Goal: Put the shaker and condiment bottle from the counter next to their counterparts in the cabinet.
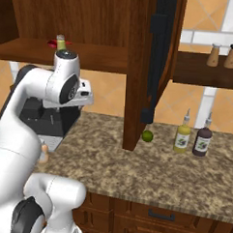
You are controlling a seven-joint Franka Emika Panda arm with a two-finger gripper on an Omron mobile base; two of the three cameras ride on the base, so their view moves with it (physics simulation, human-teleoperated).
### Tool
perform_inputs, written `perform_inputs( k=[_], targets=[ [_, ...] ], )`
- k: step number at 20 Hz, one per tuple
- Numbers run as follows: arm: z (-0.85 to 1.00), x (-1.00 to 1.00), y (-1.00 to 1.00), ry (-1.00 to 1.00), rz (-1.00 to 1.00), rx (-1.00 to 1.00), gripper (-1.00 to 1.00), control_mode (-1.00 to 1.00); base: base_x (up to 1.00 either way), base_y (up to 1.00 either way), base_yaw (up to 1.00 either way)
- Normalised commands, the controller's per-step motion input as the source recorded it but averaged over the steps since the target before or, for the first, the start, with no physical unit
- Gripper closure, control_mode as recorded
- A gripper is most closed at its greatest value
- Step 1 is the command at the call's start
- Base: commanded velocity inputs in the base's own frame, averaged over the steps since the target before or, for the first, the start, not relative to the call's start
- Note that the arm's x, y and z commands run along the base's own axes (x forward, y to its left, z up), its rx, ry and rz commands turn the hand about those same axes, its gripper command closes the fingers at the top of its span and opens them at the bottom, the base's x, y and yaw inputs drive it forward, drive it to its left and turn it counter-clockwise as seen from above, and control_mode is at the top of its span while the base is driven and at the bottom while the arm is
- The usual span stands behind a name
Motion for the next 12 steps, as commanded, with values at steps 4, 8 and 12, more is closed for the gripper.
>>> perform_inputs(
  k=[4,8,12],
  targets=[
    [0.00,-0.29,0.00,-0.10,0.12,0.01,-1.00,-1.00,0.00,0.00,0.00],
    [0.00,-0.27,0.00,-0.09,0.08,0.08,-1.00,-1.00,0.00,0.00,0.00],
    [-0.04,-0.07,0.00,-0.04,0.05,0.07,-1.00,-1.00,0.00,0.00,0.00]
  ],
)
